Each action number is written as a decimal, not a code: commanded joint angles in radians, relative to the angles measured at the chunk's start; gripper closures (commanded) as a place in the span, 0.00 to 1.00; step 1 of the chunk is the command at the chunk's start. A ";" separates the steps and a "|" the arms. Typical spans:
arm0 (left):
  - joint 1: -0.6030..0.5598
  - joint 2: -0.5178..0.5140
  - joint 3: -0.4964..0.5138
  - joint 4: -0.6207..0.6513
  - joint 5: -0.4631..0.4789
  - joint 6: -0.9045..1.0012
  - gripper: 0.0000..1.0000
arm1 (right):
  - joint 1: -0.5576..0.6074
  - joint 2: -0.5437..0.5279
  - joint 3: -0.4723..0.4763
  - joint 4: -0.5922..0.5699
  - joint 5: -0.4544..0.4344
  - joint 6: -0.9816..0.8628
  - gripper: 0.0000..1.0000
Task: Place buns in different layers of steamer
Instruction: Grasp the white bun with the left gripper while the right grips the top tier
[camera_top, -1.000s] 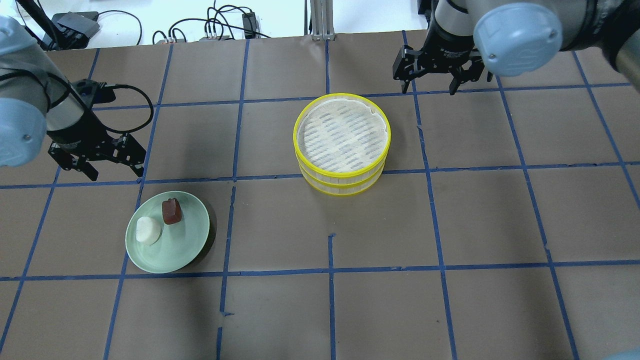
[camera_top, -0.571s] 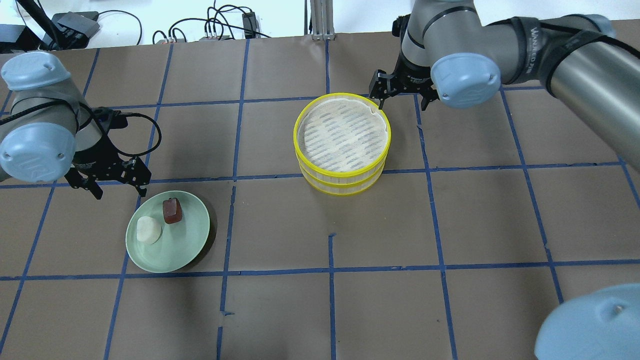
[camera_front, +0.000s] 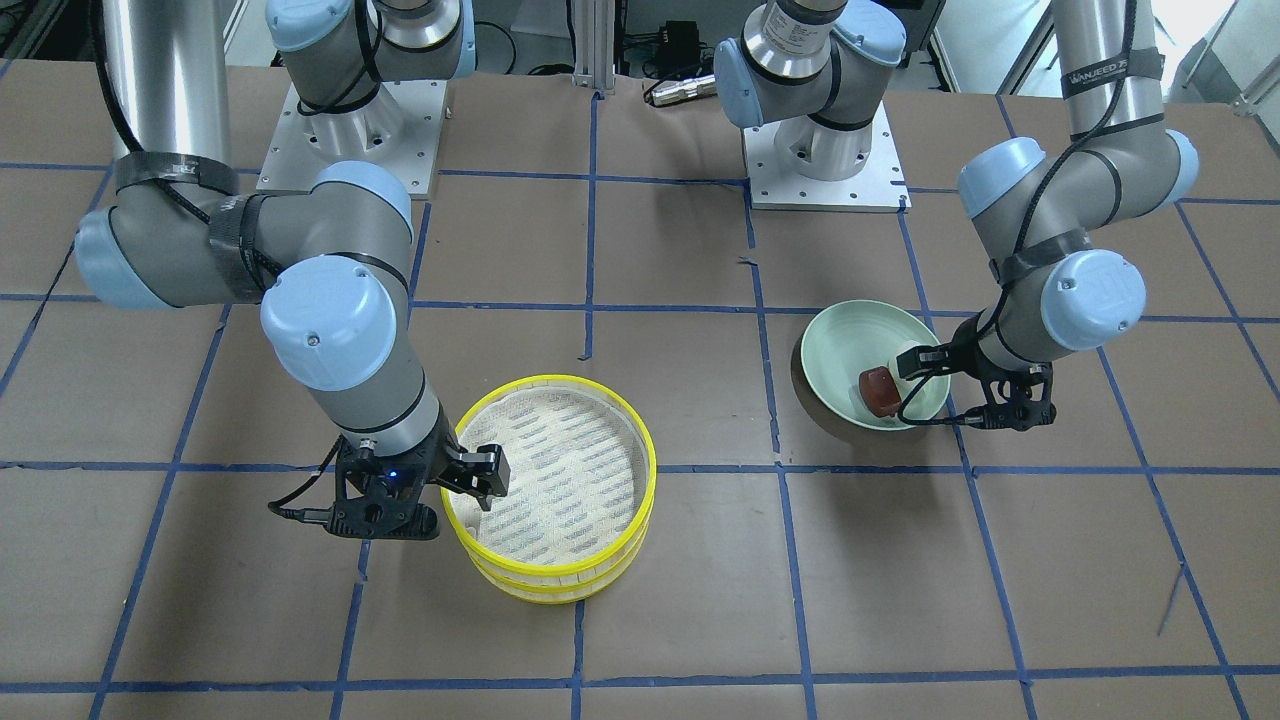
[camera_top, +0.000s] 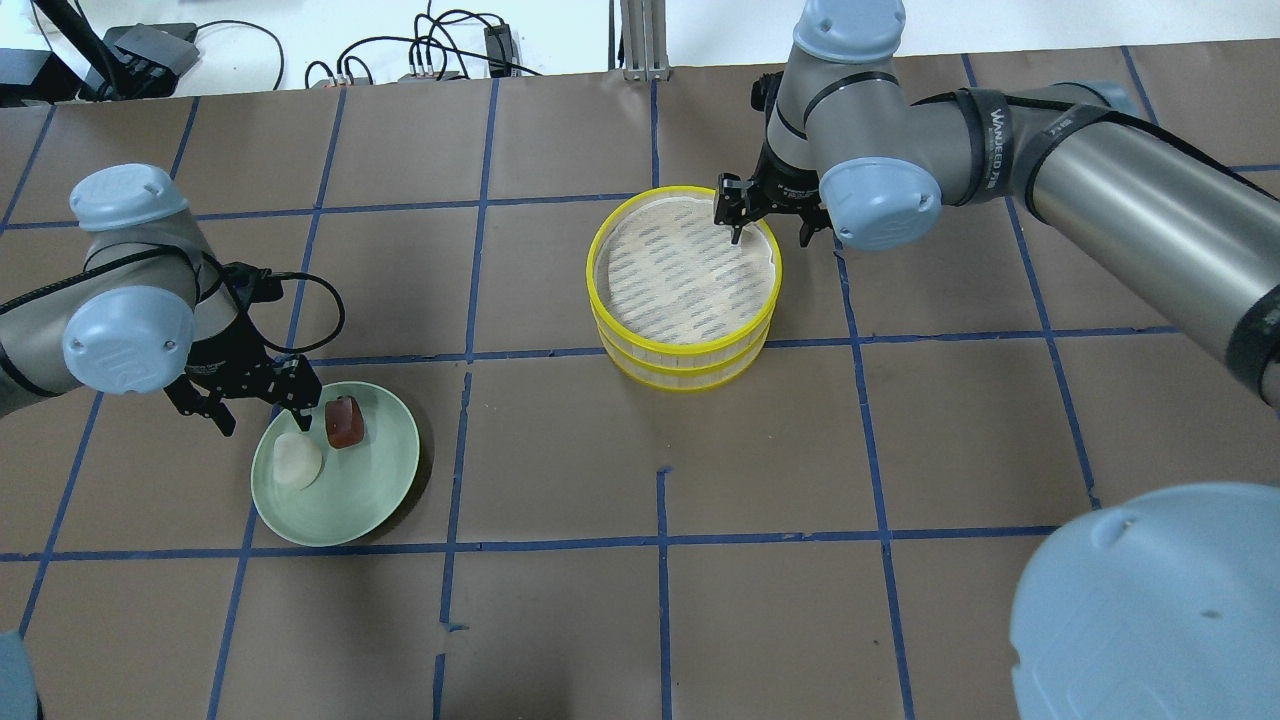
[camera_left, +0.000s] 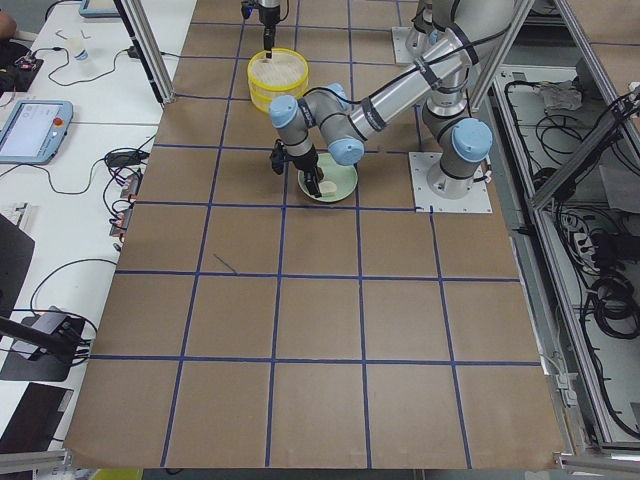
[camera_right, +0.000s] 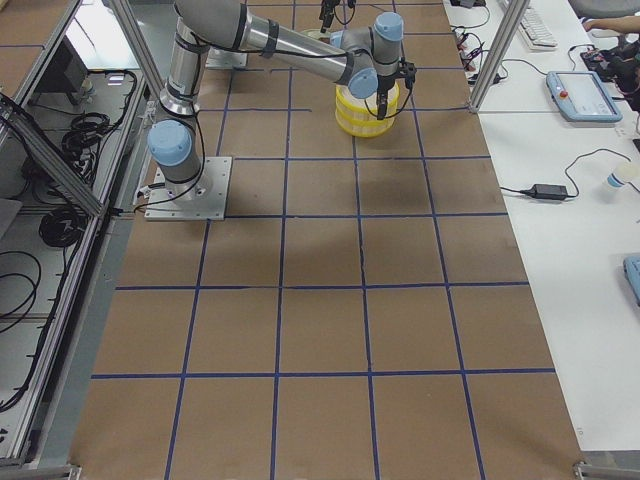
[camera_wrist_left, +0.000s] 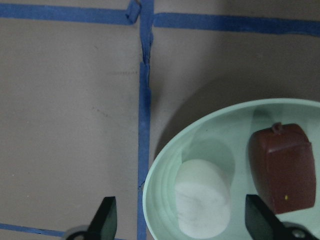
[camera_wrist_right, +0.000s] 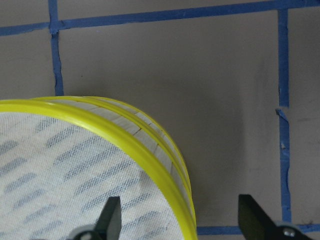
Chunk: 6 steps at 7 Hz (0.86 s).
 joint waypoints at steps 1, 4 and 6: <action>0.003 0.003 -0.021 0.006 0.002 -0.001 0.12 | 0.008 -0.005 0.030 -0.006 -0.009 -0.010 0.60; 0.003 0.003 -0.029 0.003 0.001 -0.007 0.16 | 0.007 -0.016 0.027 -0.012 -0.034 -0.011 0.81; 0.003 0.003 -0.038 0.005 -0.004 -0.021 0.18 | 0.005 -0.023 0.030 -0.012 -0.042 -0.010 0.83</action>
